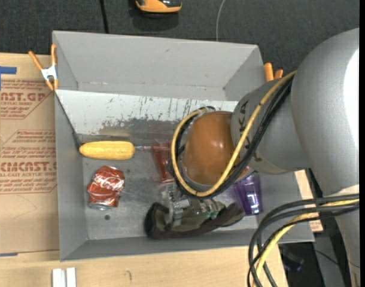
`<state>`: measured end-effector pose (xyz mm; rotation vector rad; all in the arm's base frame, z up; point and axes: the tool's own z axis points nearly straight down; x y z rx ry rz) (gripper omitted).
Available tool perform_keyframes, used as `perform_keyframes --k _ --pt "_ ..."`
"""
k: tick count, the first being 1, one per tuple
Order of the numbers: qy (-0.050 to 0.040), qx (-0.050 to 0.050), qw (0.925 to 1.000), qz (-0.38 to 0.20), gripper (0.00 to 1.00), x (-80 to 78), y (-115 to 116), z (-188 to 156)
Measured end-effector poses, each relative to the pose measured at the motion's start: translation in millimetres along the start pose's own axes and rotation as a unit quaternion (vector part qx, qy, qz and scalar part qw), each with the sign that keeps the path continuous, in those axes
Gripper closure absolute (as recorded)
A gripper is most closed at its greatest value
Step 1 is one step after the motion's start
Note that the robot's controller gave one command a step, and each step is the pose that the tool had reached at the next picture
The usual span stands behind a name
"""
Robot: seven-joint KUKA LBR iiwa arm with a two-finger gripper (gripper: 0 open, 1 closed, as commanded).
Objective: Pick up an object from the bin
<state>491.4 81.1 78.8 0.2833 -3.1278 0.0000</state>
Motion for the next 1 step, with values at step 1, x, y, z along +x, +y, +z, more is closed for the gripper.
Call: perform_keyframes --k 1 --pt "-0.0011 0.000 1.0000 -0.003 1.00 9.1 4.9 -125.0"
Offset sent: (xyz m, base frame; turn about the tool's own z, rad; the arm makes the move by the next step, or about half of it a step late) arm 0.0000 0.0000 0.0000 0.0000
